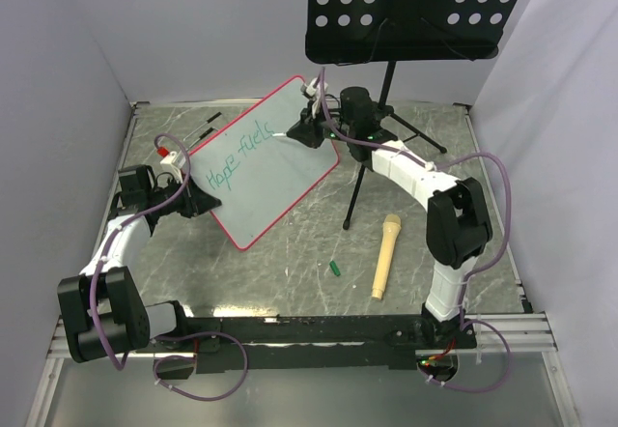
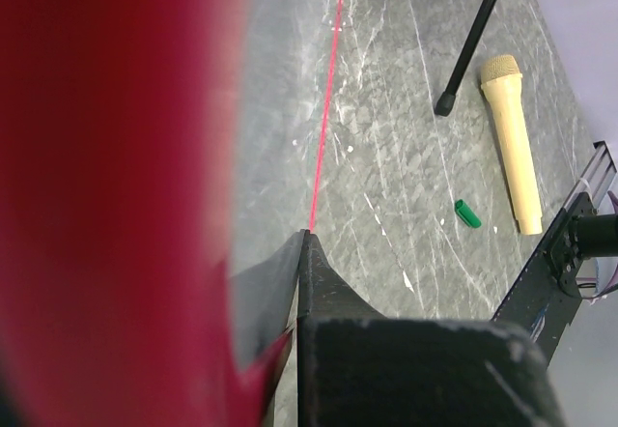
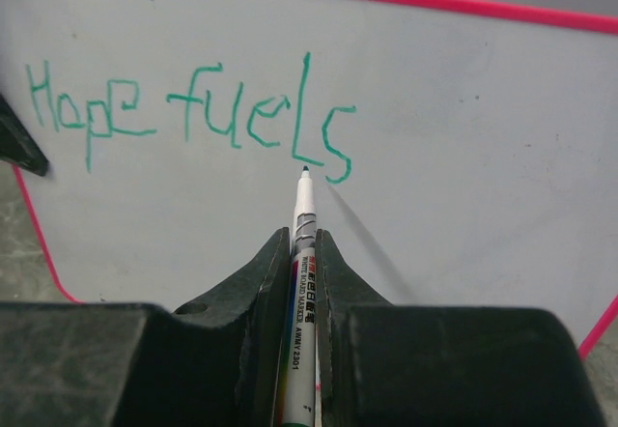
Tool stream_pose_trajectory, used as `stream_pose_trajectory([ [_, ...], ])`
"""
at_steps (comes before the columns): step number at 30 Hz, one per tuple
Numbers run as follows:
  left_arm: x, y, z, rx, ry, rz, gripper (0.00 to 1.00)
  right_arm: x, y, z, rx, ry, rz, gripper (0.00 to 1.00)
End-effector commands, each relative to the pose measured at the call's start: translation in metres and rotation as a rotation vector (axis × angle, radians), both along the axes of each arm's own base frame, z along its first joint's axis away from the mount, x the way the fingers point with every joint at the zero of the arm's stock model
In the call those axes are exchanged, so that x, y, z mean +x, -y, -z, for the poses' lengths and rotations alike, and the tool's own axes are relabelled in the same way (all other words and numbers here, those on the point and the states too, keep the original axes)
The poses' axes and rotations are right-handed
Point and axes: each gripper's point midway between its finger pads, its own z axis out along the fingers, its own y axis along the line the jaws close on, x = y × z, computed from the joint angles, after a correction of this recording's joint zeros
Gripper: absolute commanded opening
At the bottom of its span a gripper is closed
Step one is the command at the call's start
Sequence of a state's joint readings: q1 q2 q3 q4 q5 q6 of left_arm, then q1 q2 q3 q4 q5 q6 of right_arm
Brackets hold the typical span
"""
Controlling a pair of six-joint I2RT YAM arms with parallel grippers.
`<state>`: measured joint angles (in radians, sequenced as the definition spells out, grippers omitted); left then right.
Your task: Write a sentence on the whiteboard
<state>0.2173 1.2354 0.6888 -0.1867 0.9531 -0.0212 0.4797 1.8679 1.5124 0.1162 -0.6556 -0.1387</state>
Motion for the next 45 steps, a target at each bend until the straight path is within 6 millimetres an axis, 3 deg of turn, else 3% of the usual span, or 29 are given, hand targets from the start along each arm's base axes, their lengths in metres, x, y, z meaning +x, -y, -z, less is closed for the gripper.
stream_pose_trajectory([
  [1, 0.009, -0.023, 0.022, 0.147, -0.011, -0.08, 0.01, -0.022, 0.004, -0.077, 0.1, 0.138, -0.042, 0.0],
  [17, 0.009, -0.024, 0.019, 0.154, 0.006, -0.087, 0.01, -0.02, 0.029, -0.067, 0.061, 0.149, -0.077, 0.0],
  [27, 0.009, -0.021, 0.02, 0.157, 0.006, -0.084, 0.01, -0.018, 0.028, -0.053, 0.04, 0.131, -0.104, 0.0],
  [45, 0.008, -0.02, 0.02, 0.16, 0.011, -0.076, 0.01, -0.004, 0.029, -0.053, 0.024, 0.196, -0.069, 0.0],
])
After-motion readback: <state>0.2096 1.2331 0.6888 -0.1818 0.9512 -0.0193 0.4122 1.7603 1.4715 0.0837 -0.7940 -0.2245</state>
